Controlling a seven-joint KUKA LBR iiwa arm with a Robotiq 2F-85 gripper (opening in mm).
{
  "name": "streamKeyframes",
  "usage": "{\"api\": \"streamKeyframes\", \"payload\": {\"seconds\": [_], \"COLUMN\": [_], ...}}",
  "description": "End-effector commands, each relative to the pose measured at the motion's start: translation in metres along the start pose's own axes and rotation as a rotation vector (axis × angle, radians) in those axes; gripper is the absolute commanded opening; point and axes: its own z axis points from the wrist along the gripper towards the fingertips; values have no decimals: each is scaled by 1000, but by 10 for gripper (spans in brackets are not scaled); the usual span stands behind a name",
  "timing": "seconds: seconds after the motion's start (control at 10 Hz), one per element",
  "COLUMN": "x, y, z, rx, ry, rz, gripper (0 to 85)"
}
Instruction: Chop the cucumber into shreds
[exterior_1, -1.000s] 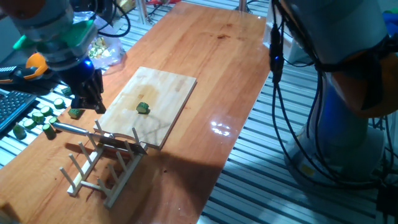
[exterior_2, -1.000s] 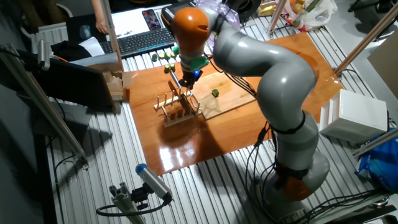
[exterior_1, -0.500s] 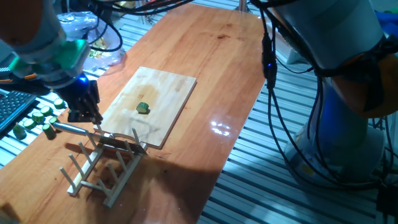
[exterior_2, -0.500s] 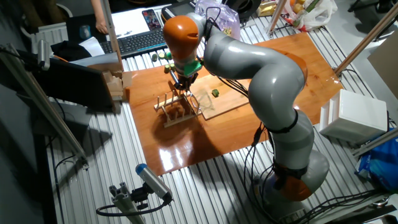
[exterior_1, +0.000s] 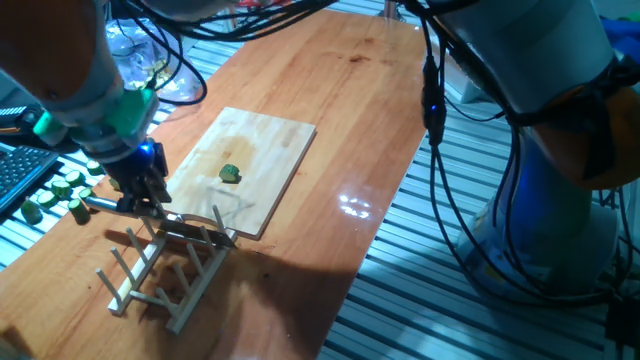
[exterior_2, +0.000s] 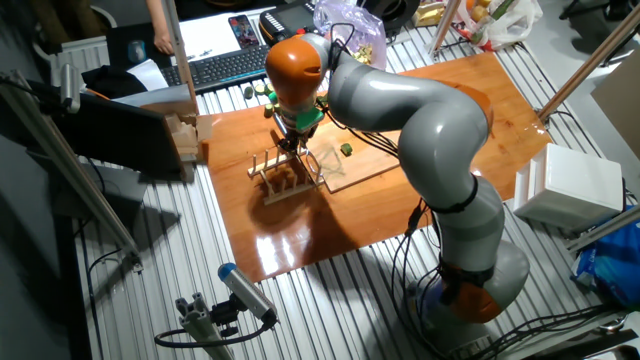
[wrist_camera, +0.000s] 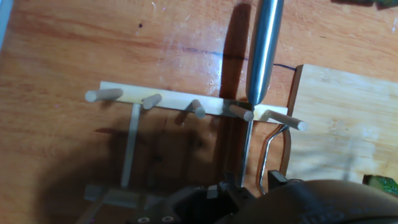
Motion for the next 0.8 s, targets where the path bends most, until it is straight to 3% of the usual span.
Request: {"api": "streamKeyframes", "payload": {"seconds": [0.0, 0.1, 0.7], "x": [-1, -1, -1], "y": [1, 2, 1], "z": [3, 6, 30], "rx": [15, 38, 61], "ry": [-7, -20, -64], "rz": [1, 1, 6], "gripper": [340, 340, 340]}}
